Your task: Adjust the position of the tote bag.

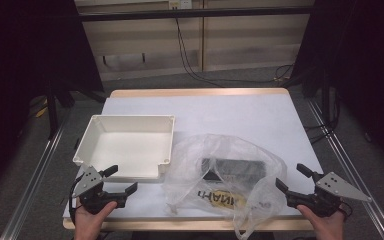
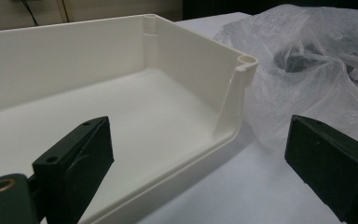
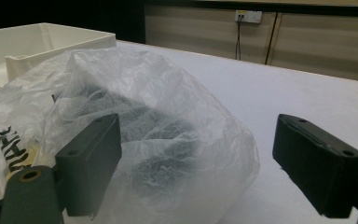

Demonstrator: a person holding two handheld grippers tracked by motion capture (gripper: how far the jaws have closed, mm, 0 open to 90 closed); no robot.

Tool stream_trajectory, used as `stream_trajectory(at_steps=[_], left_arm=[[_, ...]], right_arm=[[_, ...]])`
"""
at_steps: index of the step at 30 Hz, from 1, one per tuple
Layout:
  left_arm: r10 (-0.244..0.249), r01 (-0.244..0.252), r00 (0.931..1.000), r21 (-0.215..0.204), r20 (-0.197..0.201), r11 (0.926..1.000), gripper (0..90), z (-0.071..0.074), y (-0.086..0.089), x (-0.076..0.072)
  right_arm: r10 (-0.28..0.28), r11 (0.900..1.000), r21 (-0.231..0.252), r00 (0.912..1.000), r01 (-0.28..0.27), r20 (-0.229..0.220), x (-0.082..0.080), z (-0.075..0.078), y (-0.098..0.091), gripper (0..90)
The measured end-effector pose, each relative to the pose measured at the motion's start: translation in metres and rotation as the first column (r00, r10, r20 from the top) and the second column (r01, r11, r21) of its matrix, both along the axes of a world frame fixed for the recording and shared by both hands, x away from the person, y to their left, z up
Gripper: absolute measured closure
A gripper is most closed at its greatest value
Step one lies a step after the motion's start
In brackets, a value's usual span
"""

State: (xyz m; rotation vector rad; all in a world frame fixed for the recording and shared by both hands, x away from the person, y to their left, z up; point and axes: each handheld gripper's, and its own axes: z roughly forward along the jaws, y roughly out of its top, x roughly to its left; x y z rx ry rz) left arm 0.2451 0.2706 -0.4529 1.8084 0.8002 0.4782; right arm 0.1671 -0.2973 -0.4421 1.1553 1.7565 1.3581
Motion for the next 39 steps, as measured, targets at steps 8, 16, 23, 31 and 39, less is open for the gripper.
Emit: stream_trajectory(at_steps=[8, 16, 23, 31, 39], left_arm=[[-0.022, 0.022, 0.9996, -0.022, -0.018, 0.9995, 7.9, 0.001, -0.001, -0.001], [-0.03, 0.03, 0.9991, -0.026, -0.031, 0.9992, 9.4, 0.002, -0.004, -0.001], [-0.045, 0.044, 0.9984, -0.024, -0.034, 0.9987, 9.5, 0.004, -0.01, -0.004], [-0.081, 0.081, 0.9958, -0.005, -0.044, 0.9967, 12.7, 0.007, -0.02, -0.01], [-0.155, 0.157, 0.9862, 0.036, -0.058, 0.9869, 23.2, 0.006, -0.034, -0.017]], right_arm=[[0.034, 0.9994, -0.002, 0.9993, -0.034, -0.018, 0.003, -0.003, 0.001, 21.2], [0.106, 0.9943, 0.013, 0.9915, -0.106, -0.074, 0.002, 0.003, 0.005, 30.3], [0.163, 0.9866, 0.033, 0.979, -0.16, -0.123, 0.001, 0.006, 0.008, 36.8], [0.259, 0.9653, 0.016, 0.9504, -0.261, -0.172, -0.005, 0.011, 0.016, 50.0], [0.334, 0.9378, -0.013, 0.9114, -0.347, -0.241, -0.017, 0.015, 0.03, 59.6]])
